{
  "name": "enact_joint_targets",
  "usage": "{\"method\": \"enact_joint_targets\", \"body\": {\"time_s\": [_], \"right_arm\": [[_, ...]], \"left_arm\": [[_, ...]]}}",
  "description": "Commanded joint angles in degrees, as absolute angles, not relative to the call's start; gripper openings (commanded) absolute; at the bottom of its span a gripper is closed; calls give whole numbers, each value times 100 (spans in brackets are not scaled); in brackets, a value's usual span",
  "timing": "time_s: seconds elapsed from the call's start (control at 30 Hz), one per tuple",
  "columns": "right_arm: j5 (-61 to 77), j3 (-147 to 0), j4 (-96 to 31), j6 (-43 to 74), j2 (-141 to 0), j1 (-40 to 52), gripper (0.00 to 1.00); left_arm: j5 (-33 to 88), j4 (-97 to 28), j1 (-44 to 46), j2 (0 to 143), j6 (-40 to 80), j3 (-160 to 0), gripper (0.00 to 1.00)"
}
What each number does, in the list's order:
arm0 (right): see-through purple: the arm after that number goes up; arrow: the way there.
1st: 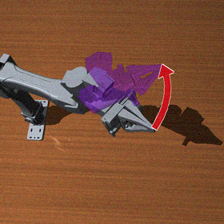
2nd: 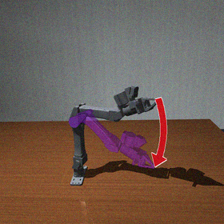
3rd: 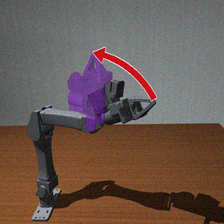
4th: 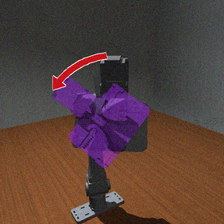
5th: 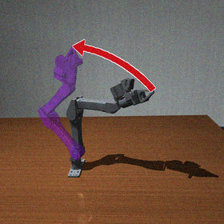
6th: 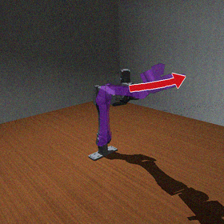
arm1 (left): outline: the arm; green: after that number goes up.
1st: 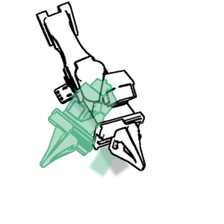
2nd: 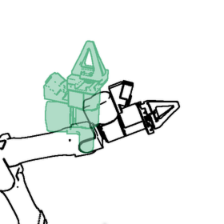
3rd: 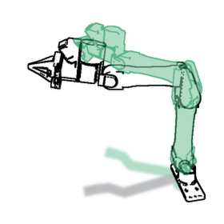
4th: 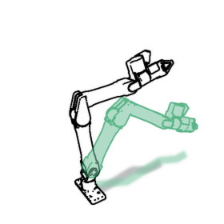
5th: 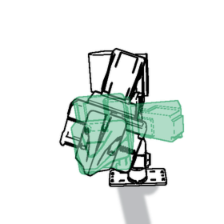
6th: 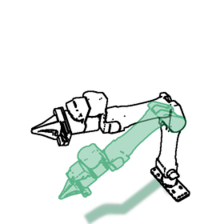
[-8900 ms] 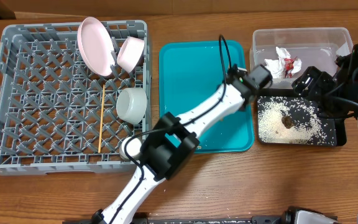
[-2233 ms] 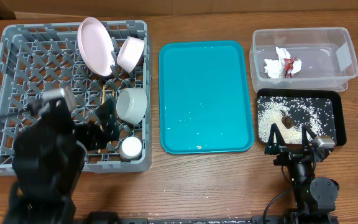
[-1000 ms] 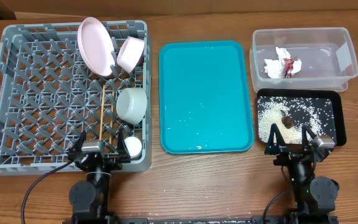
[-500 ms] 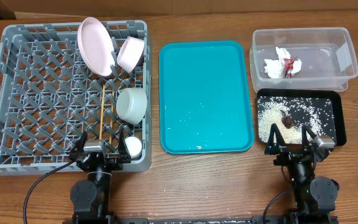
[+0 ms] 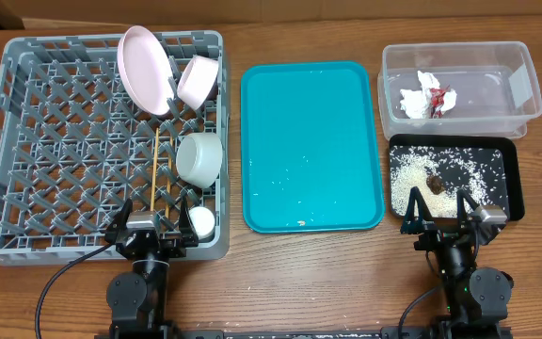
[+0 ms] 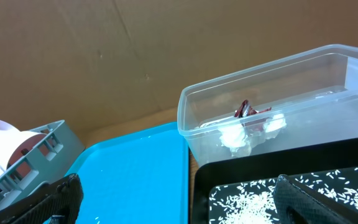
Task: Sort waste into correct bins and load items into the dishwasher
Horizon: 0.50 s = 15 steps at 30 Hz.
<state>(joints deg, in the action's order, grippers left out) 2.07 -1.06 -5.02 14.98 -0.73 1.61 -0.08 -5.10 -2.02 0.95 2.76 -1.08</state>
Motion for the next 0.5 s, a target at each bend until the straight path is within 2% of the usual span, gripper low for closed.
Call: {"method": "enact_joint_targets", "body": {"time_s": [0.0, 0.47], "right_arm": [[130, -45, -464, 1496, -16, 198, 100], [128, -45, -464, 1496, -16, 198, 100]], "left_arm": [[-25, -486, -224, 25, 187, -51, 100], [-25, -486, -224, 25, 189, -51, 100]]}}
